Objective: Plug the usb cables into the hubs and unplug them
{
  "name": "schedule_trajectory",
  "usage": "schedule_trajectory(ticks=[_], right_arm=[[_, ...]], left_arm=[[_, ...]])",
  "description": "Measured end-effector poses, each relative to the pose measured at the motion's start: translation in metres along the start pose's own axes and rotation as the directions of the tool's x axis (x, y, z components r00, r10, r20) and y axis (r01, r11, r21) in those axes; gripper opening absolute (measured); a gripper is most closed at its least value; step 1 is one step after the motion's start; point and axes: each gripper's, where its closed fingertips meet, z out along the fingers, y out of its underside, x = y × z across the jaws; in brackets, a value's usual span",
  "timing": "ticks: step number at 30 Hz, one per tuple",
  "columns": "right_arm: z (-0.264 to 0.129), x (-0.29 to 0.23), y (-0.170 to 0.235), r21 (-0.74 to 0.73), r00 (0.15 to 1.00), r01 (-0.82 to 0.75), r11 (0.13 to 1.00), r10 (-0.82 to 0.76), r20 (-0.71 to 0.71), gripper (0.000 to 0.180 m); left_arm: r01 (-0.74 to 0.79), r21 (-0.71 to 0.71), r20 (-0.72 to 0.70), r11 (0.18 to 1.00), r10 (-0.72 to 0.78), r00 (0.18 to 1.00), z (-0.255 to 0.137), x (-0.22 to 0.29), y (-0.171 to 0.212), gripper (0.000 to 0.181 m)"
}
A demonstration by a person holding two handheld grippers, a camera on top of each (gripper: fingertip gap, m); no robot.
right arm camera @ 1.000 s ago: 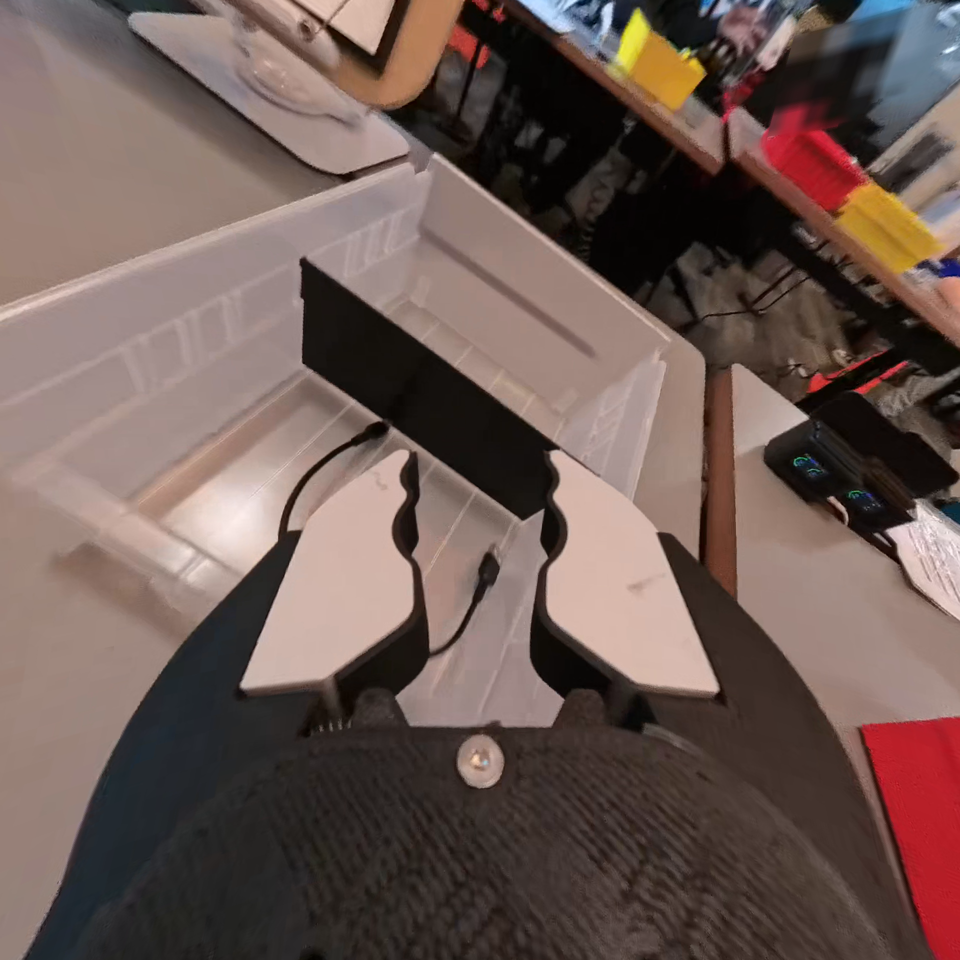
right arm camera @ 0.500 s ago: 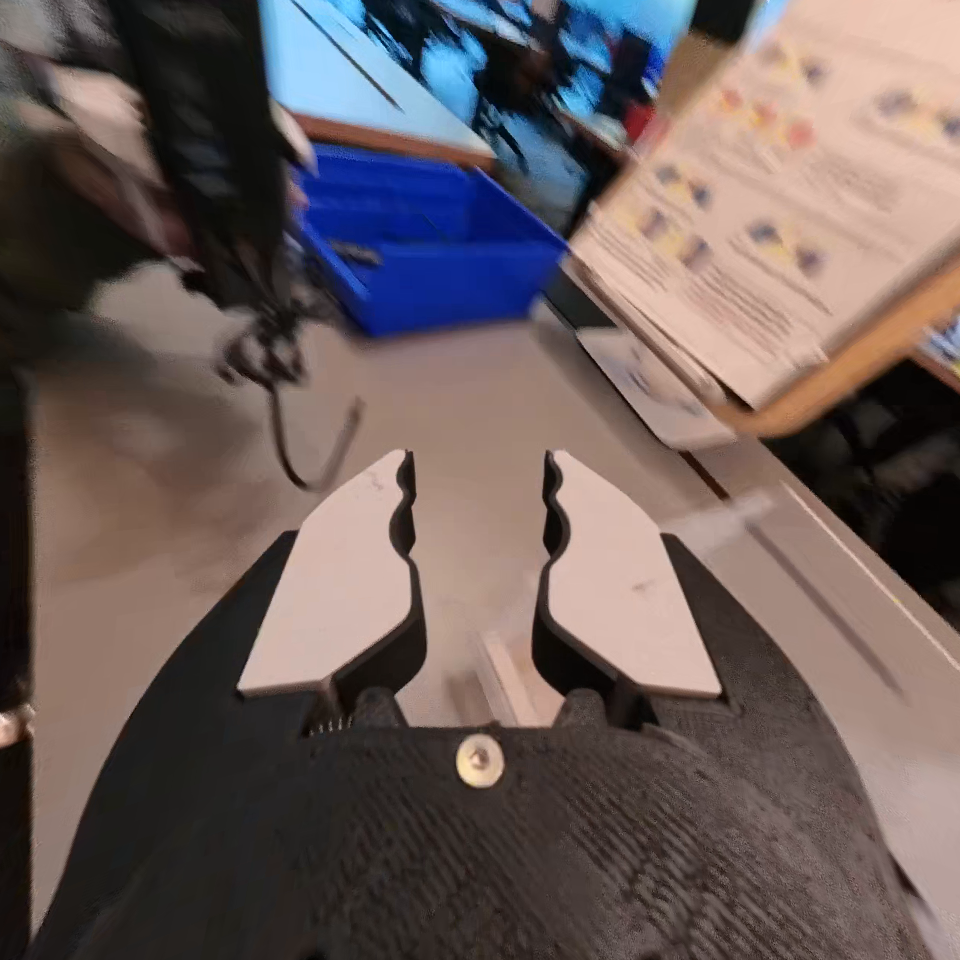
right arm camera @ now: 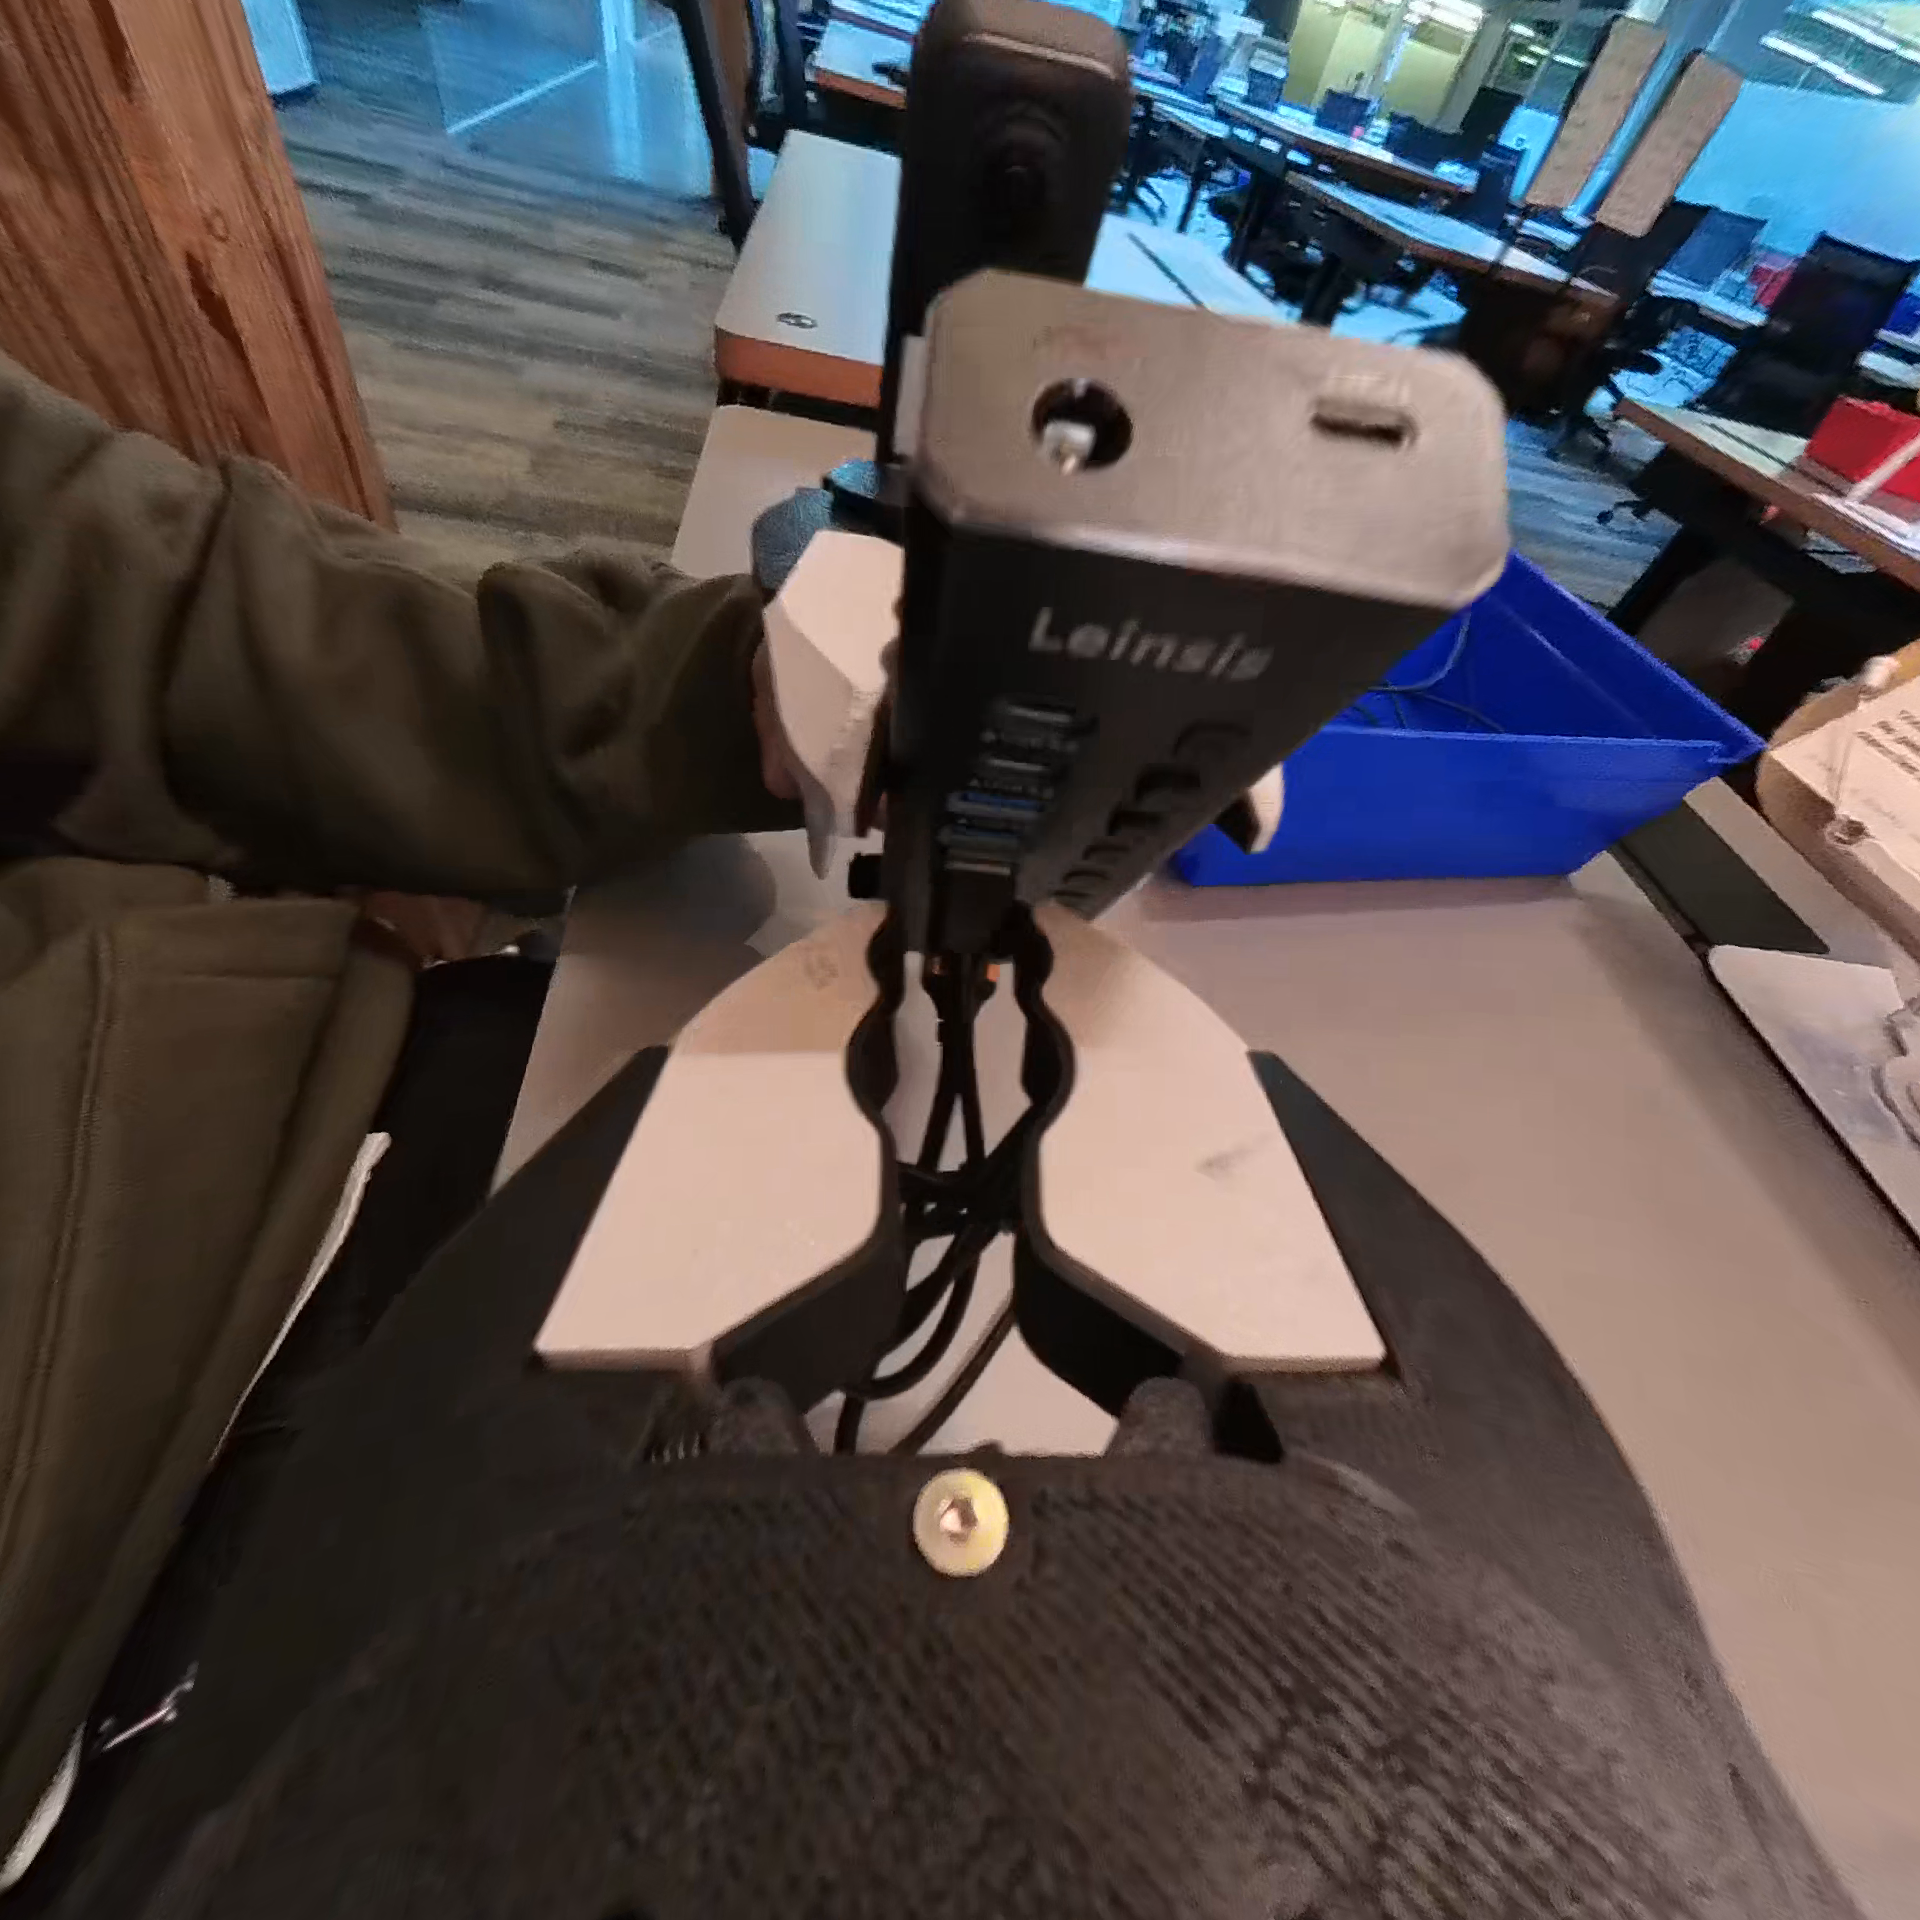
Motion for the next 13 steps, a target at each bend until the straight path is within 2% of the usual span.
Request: schedule_trajectory(ticks=[4, 6, 8, 13], right_arm=[[0.000, 0.001, 0.008, -0.041, 1.000, -0.001, 0.999, 0.001, 0.013, 0.016], [0.001, 0.004, 0.010, -0.040, 1.000, 0.003, 0.999, -0.004, -0.017, 0.025], [0.002, 0.001, 0.013, -0.063, 1.000, 0.004, 0.998, -0.004, 0.006, 0.016], [0.000, 0.001, 0.014, -0.120, 0.998, 0.055, 0.991, -0.054, 0.009, 0.016]], left_arm=[[-0.011, -0.036, 0.002, 0.999, 0.011, 1.000, 0.003, 0.000, 0.007, 0.059], [-0.011, -0.033, 0.001, 0.999, 0.011, 1.000, 0.005, 0.001, 0.008, 0.059], [-0.016, -0.036, 0.001, 0.999, 0.016, 1.000, 0.007, 0.001, 0.008, 0.059], [-0.038, -0.071, -0.008, 0.997, 0.038, 0.999, 0.005, 0.002, 0.011, 0.059]])
